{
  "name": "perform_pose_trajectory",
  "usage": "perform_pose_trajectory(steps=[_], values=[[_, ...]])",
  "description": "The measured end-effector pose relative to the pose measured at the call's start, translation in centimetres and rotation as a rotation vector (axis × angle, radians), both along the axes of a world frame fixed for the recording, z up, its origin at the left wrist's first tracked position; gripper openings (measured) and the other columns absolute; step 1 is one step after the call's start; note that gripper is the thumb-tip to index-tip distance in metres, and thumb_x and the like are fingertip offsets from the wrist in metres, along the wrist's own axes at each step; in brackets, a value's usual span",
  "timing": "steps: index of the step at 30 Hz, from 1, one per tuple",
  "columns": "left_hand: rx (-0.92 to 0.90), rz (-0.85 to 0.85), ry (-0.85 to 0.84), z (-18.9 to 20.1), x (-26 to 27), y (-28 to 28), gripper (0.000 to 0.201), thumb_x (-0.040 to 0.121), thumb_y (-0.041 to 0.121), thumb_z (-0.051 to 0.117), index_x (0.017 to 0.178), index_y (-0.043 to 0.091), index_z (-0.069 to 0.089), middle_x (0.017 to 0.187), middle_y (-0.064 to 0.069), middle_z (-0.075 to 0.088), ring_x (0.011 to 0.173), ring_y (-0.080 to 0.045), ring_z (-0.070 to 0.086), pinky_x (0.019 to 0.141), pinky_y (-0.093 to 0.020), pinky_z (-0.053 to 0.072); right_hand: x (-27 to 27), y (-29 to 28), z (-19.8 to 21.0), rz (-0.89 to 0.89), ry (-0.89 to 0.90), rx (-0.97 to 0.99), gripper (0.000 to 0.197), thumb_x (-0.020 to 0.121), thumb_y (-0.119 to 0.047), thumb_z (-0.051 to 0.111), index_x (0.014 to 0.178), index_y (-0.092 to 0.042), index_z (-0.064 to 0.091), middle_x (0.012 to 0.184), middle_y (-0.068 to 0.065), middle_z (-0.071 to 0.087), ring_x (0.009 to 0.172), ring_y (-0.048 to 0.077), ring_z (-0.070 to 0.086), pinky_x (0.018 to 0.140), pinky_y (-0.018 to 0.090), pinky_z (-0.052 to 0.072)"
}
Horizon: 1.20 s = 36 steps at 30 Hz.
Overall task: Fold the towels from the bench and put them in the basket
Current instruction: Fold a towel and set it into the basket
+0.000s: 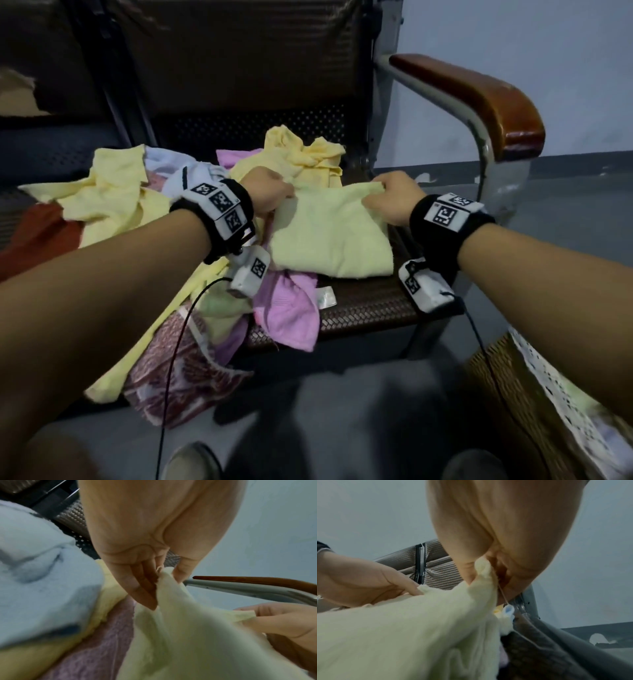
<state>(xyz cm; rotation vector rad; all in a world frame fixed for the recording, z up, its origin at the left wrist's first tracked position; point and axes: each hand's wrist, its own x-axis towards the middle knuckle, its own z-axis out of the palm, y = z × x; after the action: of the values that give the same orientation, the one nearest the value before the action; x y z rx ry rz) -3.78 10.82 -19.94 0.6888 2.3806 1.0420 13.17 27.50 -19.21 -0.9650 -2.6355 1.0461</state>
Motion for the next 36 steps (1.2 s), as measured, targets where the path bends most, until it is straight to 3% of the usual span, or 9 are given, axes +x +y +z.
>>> perform_pose_trajectory(steps=[3, 9, 15, 18, 20, 24, 28, 33, 36], values=[[-0.020, 0.033, 0.126, -1.6, -1.4, 0.8, 0.022, 0.088, 0.024, 0.065, 0.069, 0.014, 0.059, 0.076, -0.005, 0.057, 0.076, -0.023, 0.053, 0.061, -0.031, 0.043, -1.7, 0.6, -1.4, -0.058, 0.004, 0.072, 0.013, 0.091, -0.019, 0.058, 0.098, -0.015, 0.068, 0.089, 0.000, 0.067, 0.086, 0.021, 0.063, 0.058, 0.023, 0.043], [0.054, 0.037, 0.117, -2.9, -2.0, 0.5, 0.012, 0.088, 0.026, 0.070, 0.093, 0.018, 0.064, 0.090, -0.001, 0.063, 0.084, -0.019, 0.057, 0.073, -0.029, 0.045, -1.6, 0.8, -1.6, 0.115, -0.105, 0.198, 0.056, 0.089, -0.038, 0.068, 0.139, -0.019, 0.050, 0.134, 0.005, 0.056, 0.117, 0.023, 0.056, 0.086, 0.026, 0.040], [0.074, -0.347, 0.244, -0.5, 0.8, -4.3, 0.031, 0.079, 0.028, 0.082, 0.104, 0.024, 0.064, 0.101, 0.006, 0.066, 0.091, -0.017, 0.065, 0.088, -0.038, 0.056, 3.1, -1.1, -1.2, 0.470, -0.224, 0.321, 0.071, 0.072, -0.073, 0.062, 0.126, -0.028, 0.062, 0.127, -0.006, 0.060, 0.118, 0.015, 0.056, 0.098, 0.031, 0.044], [-0.259, -0.606, 0.305, -1.4, 3.2, -6.1, 0.072, 0.076, 0.041, 0.083, 0.139, 0.027, 0.051, 0.132, 0.008, 0.056, 0.114, -0.014, 0.056, 0.105, -0.032, 0.043, 4.3, -1.9, -2.2, 0.533, -0.350, 0.401, 0.083, 0.078, -0.057, 0.074, 0.147, -0.021, 0.045, 0.147, -0.001, 0.050, 0.134, 0.019, 0.047, 0.111, 0.031, 0.036], [-0.325, -0.612, 0.453, -2.2, 3.9, -6.2, 0.077, 0.082, 0.034, 0.079, 0.149, 0.020, 0.043, 0.143, -0.001, 0.052, 0.126, -0.021, 0.051, 0.105, -0.029, 0.037, 4.0, -2.1, -2.1, 0.509, -0.360, 0.420, 0.074, 0.086, -0.038, 0.073, 0.150, -0.019, 0.042, 0.150, 0.003, 0.049, 0.136, 0.023, 0.046, 0.113, 0.032, 0.034], [-0.237, -0.524, 0.487, -1.5, 4.0, -5.8, 0.035, 0.092, 0.021, 0.064, 0.126, 0.016, 0.063, 0.117, -0.008, 0.068, 0.107, -0.025, 0.061, 0.082, -0.026, 0.041, 4.2, -1.5, -0.6, 0.436, -0.251, 0.360, 0.023, 0.093, -0.019, 0.055, 0.110, -0.016, 0.070, 0.107, 0.008, 0.071, 0.102, 0.029, 0.064, 0.087, 0.037, 0.050], [-0.084, -0.438, 0.390, -0.8, 3.8, -6.0, 0.017, 0.087, 0.030, 0.062, 0.091, 0.015, 0.068, 0.084, -0.004, 0.069, 0.082, -0.024, 0.064, 0.064, -0.030, 0.041, 5.6, -0.9, 0.3, 0.373, -0.111, 0.264, 0.011, 0.085, -0.029, 0.055, 0.079, -0.025, 0.063, 0.079, -0.001, 0.066, 0.079, 0.022, 0.062, 0.069, 0.034, 0.047], [0.198, -0.220, -0.004, -1.4, 4.0, -5.4, 0.033, 0.080, 0.035, 0.062, 0.098, 0.010, 0.071, 0.097, -0.015, 0.074, 0.090, -0.036, 0.069, 0.073, -0.048, 0.059, 6.0, -0.2, 0.2, 0.230, 0.106, 0.001, 0.024, 0.078, -0.035, 0.055, 0.082, -0.014, 0.063, 0.078, 0.000, 0.061, 0.074, 0.017, 0.056, 0.068, 0.034, 0.044], [0.167, -0.109, 0.021, -2.4, 3.4, -4.2, 0.019, 0.091, 0.035, 0.064, 0.103, 0.020, 0.067, 0.104, -0.004, 0.072, 0.094, -0.028, 0.068, 0.074, -0.035, 0.055, 5.0, 0.0, -1.0, 0.111, 0.095, 0.001, 0.017, 0.091, -0.029, 0.061, 0.104, -0.018, 0.061, 0.097, 0.002, 0.065, 0.090, 0.020, 0.061, 0.079, 0.036, 0.049]])
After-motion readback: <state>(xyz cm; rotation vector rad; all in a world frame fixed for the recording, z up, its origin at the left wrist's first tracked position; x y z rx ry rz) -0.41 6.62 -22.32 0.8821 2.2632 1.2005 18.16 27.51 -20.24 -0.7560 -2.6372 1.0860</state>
